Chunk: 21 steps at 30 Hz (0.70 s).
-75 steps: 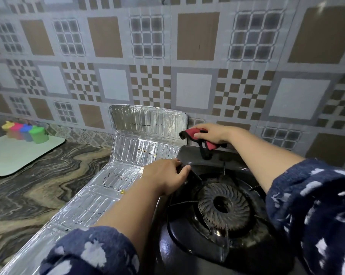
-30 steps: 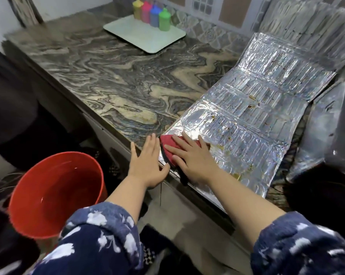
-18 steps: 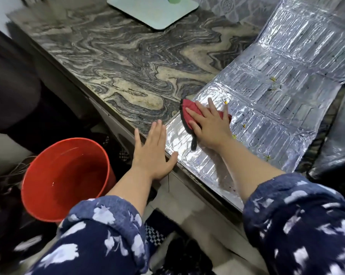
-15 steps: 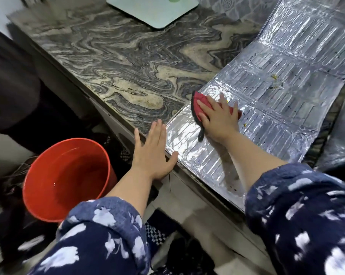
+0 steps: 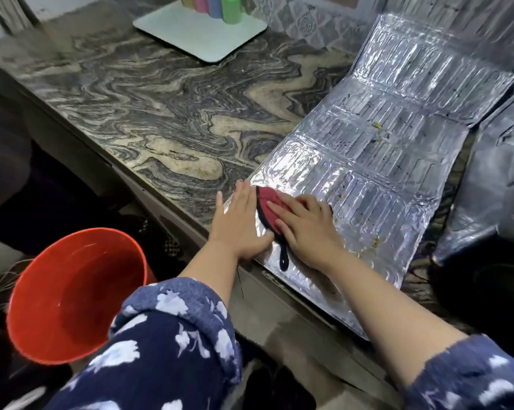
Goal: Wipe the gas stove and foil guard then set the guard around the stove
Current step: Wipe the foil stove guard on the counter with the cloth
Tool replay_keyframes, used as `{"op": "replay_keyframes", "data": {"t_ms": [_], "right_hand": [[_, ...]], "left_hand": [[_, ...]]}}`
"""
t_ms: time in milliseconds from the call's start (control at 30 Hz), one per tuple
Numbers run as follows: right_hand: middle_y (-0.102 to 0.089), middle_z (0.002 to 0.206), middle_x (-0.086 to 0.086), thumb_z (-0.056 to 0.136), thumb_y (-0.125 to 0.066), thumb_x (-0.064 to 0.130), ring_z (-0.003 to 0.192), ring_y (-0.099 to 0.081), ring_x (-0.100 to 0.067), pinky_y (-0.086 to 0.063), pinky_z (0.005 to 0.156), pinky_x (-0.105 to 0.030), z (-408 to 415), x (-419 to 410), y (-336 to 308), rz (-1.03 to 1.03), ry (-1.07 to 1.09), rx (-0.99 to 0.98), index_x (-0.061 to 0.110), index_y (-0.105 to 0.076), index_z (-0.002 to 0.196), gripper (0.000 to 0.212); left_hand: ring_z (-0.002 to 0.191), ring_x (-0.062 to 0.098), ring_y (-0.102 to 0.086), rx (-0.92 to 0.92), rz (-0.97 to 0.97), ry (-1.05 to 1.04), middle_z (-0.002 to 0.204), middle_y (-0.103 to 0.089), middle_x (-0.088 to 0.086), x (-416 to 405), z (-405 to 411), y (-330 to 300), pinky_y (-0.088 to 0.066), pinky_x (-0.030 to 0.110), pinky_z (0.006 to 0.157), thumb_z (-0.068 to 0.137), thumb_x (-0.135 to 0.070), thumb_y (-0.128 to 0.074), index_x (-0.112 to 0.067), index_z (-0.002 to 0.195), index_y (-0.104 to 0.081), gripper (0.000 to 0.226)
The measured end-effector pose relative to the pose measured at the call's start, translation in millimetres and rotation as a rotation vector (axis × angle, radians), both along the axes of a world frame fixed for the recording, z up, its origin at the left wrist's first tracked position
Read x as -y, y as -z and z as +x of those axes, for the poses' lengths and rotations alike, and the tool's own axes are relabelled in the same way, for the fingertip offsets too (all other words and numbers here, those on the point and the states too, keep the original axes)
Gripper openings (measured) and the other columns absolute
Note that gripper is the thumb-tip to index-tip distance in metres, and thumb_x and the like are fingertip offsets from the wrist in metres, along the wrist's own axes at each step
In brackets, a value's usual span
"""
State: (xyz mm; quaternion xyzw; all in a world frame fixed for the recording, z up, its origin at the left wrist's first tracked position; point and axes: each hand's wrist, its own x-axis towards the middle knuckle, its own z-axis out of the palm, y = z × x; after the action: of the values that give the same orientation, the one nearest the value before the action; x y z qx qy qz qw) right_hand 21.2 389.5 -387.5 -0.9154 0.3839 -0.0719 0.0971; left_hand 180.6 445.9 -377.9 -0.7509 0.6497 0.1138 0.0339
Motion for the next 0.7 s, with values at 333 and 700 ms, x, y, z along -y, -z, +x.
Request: {"op": "replay_keyframes", "data": {"t_ms": [333,700], "right_hand": [[-0.033,0.15,0.01,0.098,-0.028,0.041,0.12,-0.028,-0.029,-0.019,0.091,-0.038,-37,86,12,-0.01,0.398,-0.004,0.042,-0.031,0.142,0.044],[-0.054,0.132,0.012,0.097,-0.036,0.039,0.112,-0.039,-0.024,-0.031,0.09,-0.043,-40,22,-17,0.03,0.355,0.083,0.034,-0.057,0.125,0.036]], "left_hand": [[0.144,0.02,0.022,0.077,-0.007,0.019,0.157,0.022,0.007,-1,-3,12,0.012,0.052,0.115,0.087,-0.062,-0.026,-0.007,0.149,0.015,0.092],[0.147,0.022,0.012,0.112,-0.026,0.055,0.16,0.009,0.011,27,-32,-5,0.009,0.056,0.115,0.088,-0.046,-0.033,-0.002,0.15,0.003,0.084]]}}
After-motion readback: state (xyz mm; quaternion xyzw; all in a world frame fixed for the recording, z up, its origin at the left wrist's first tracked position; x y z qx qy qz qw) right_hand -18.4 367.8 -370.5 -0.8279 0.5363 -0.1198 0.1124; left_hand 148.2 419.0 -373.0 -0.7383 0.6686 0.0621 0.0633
